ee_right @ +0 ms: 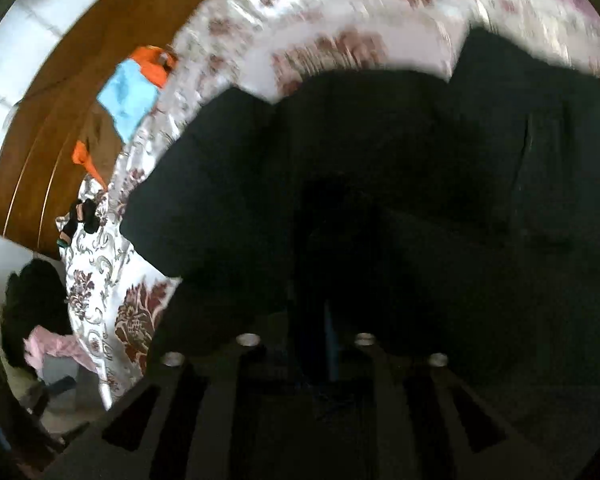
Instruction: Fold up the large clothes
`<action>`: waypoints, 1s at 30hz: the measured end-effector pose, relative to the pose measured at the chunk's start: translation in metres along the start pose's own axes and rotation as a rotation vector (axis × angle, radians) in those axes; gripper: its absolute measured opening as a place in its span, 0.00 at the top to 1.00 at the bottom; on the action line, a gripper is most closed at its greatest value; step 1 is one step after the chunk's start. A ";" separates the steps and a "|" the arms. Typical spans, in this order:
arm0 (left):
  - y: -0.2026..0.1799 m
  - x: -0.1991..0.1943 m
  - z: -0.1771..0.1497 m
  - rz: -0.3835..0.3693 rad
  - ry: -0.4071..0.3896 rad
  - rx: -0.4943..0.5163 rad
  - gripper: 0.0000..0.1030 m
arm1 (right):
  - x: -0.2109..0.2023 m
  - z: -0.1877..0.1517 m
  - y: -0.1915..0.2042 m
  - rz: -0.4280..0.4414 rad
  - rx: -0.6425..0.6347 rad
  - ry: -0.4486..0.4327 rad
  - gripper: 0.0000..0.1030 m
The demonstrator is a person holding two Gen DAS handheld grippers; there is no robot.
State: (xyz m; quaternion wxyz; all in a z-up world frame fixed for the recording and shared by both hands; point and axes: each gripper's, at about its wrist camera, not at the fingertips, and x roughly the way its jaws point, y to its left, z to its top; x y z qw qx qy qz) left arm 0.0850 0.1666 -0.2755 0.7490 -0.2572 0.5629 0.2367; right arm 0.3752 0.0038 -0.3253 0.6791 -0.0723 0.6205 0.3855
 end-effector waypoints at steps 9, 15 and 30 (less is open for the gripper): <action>-0.041 0.021 0.013 -0.037 0.023 0.035 0.00 | -0.091 -0.064 -0.110 -0.344 0.168 -0.231 0.47; -0.063 0.028 0.025 -0.024 0.024 0.056 0.00 | -0.060 -0.084 -0.162 -0.413 0.198 -0.095 0.45; -0.018 0.037 0.044 -0.015 0.011 -0.074 0.00 | -0.021 -0.079 -0.046 -0.345 -0.067 -0.062 0.44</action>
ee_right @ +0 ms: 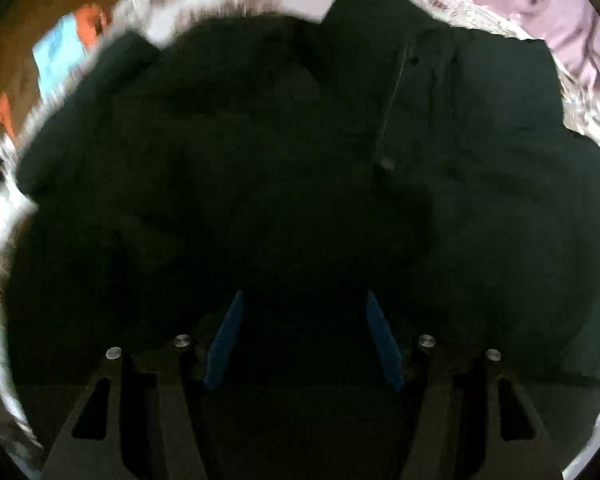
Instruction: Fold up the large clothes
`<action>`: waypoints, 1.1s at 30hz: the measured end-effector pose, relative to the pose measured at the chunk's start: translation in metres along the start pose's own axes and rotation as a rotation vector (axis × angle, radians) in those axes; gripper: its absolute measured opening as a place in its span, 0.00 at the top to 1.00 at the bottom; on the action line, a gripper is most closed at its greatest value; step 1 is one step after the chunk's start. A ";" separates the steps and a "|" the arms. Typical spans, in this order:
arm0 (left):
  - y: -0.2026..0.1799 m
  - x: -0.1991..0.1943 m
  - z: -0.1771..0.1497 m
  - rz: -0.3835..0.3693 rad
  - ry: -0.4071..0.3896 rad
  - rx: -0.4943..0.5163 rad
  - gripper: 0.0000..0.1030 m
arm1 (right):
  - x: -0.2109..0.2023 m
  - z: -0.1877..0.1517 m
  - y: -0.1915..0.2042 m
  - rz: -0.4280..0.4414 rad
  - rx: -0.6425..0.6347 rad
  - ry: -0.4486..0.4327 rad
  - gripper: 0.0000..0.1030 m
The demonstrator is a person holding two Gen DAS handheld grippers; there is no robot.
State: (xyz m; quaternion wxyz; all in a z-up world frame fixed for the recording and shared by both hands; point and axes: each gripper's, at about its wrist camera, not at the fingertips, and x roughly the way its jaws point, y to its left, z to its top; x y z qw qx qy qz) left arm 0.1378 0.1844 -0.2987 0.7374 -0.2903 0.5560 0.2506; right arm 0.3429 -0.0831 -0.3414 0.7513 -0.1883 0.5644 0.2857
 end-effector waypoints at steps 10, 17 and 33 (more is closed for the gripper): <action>0.150 0.037 0.076 -0.144 -0.122 -0.386 0.00 | -0.068 -0.058 -0.011 0.141 0.073 -0.009 0.39; 0.210 0.086 0.117 -0.382 -0.147 -0.651 0.01 | -0.052 -0.036 0.005 0.142 0.021 0.016 0.39; 0.248 0.160 0.162 -0.544 -0.181 -0.973 0.59 | -0.020 0.038 0.080 0.198 -0.082 -0.057 0.39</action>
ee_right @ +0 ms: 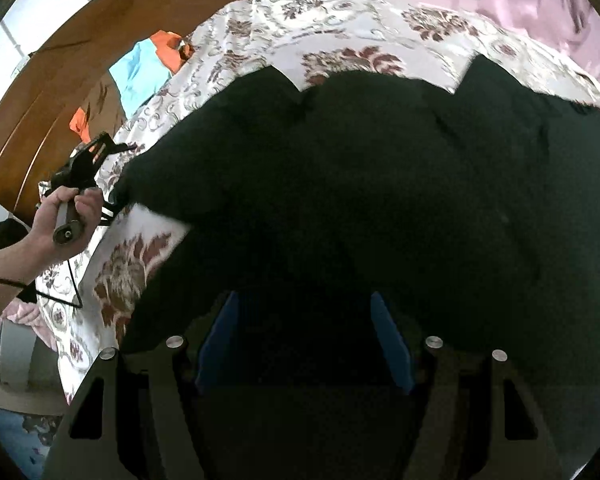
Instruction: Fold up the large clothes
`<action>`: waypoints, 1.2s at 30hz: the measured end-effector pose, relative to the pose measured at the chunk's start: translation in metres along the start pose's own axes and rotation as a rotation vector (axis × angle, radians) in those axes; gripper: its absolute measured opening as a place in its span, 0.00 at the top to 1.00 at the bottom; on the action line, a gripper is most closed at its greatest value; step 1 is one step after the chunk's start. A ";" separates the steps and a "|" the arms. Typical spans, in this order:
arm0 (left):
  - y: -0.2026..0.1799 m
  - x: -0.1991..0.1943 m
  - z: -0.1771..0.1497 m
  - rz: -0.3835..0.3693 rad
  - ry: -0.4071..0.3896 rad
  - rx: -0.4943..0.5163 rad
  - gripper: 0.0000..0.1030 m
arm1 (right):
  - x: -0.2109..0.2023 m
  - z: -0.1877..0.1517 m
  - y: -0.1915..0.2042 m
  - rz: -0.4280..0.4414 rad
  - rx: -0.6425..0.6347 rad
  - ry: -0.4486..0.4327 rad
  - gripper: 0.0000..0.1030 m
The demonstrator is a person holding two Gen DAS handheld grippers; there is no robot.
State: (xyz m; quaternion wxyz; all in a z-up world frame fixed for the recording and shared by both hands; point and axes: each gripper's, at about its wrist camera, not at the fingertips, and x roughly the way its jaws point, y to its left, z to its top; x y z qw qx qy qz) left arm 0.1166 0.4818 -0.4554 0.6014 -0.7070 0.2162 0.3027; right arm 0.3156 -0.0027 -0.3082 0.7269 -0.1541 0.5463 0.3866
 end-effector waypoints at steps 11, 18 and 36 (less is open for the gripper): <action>-0.066 -0.070 -0.007 -0.126 -0.075 0.299 0.95 | 0.079 0.076 0.022 -0.086 -0.092 -0.010 0.77; -0.144 -0.135 -0.052 -0.147 -0.148 0.596 0.95 | 0.121 0.088 0.039 -0.012 -0.052 0.039 0.81; -0.299 -0.119 -0.304 -0.021 -0.093 1.469 0.95 | 0.021 0.027 -0.060 0.122 0.219 -0.013 0.50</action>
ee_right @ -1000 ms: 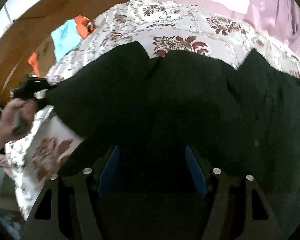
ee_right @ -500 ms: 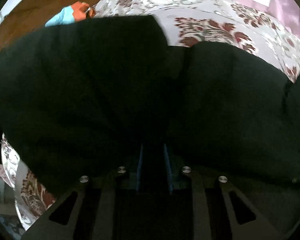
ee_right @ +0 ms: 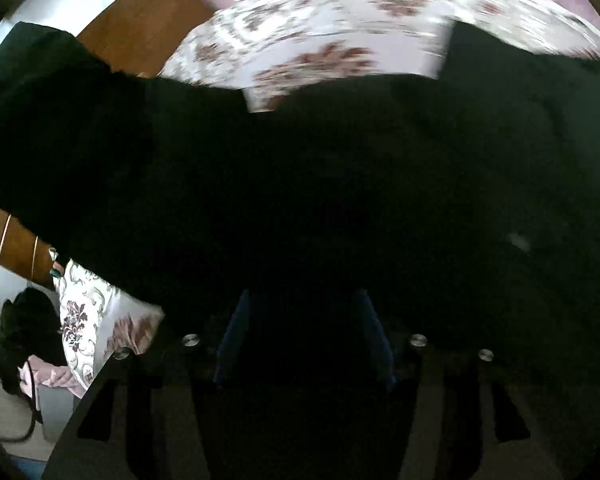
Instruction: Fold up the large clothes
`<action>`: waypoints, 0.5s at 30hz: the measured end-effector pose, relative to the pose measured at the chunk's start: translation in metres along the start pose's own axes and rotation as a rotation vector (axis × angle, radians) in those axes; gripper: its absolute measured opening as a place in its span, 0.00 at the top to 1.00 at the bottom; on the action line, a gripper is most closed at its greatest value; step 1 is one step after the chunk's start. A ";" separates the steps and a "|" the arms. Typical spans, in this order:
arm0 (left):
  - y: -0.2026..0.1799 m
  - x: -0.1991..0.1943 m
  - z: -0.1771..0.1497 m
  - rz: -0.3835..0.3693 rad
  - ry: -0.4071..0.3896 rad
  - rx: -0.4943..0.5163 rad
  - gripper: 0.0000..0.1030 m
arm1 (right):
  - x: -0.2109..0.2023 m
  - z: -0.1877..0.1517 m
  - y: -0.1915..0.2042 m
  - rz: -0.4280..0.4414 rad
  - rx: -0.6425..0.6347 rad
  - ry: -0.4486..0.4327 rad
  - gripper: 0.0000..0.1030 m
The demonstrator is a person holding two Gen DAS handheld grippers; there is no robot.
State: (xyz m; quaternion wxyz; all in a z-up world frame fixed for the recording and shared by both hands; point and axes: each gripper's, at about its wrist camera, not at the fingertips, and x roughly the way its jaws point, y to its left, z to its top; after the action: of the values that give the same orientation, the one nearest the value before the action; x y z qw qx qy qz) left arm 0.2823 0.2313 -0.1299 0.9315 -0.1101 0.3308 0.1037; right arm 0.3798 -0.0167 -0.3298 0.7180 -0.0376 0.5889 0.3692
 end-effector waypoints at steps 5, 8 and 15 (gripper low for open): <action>-0.108 0.069 -0.059 0.083 0.167 0.497 0.95 | -0.046 -0.013 -0.086 -0.049 0.124 -0.014 0.50; -0.161 0.100 -0.114 0.115 0.237 0.776 0.95 | -0.067 -0.021 -0.137 -0.077 0.221 -0.034 0.50; -0.234 0.128 -0.199 0.126 0.339 1.028 0.94 | -0.070 -0.035 -0.189 0.032 0.383 -0.022 0.50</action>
State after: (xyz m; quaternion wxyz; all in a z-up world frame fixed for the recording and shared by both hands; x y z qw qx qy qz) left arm 0.3231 -0.0317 -0.3304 0.7909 0.3643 0.4905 -0.0352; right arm 0.4576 -0.2049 -0.3511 0.7125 0.1134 0.6409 0.2621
